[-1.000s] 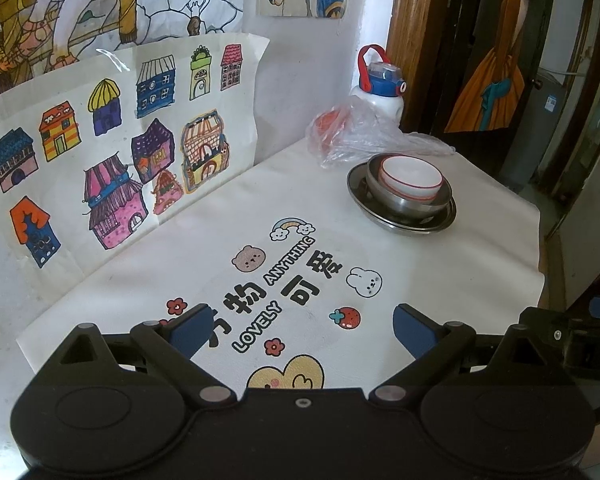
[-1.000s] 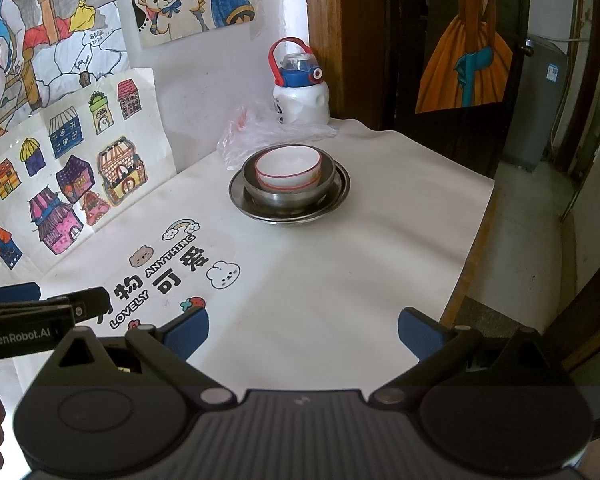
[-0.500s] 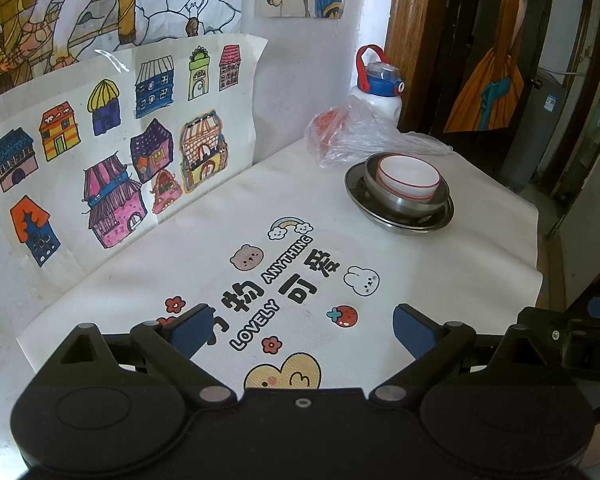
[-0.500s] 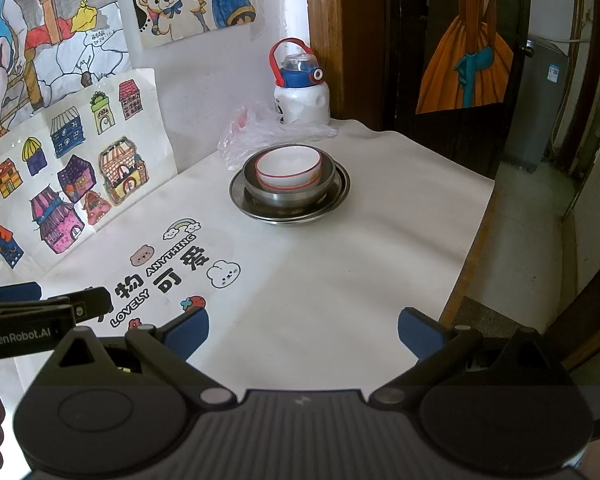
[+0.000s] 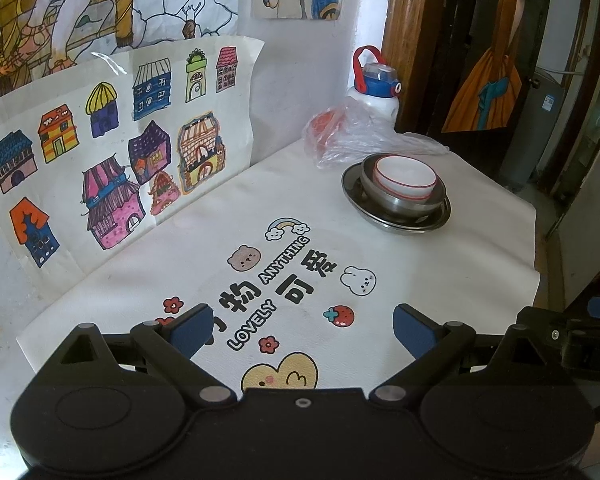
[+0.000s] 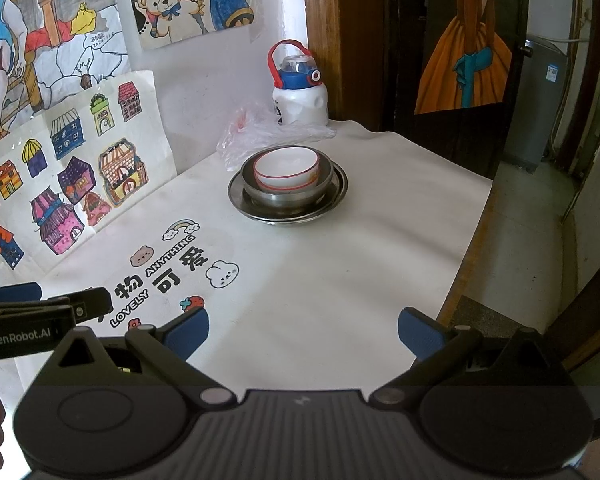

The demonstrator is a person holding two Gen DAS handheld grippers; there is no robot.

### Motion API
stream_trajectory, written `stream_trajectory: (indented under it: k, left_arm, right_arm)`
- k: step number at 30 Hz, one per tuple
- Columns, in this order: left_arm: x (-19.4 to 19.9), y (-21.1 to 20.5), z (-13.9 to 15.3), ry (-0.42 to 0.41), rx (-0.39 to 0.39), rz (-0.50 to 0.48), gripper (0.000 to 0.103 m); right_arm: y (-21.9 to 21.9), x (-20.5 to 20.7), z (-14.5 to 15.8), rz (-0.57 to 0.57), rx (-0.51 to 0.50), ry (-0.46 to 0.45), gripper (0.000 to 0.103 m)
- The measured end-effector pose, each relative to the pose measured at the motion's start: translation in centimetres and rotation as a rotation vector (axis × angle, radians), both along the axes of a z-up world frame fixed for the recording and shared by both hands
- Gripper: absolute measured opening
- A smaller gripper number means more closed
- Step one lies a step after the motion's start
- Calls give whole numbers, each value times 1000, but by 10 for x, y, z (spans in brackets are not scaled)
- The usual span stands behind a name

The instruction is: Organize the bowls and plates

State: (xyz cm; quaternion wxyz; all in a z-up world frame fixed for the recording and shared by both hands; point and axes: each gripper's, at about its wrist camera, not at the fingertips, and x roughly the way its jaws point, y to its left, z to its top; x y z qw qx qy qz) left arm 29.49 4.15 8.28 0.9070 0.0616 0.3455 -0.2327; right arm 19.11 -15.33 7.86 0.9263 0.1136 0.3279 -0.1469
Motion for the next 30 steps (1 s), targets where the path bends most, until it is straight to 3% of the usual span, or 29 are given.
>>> stream_trajectory:
  k: [30]
  left_arm:
    - [6,-3,-2,5,2,-14,96]
  right_arm:
    - [-2,5,-2,-4,8,10,103]
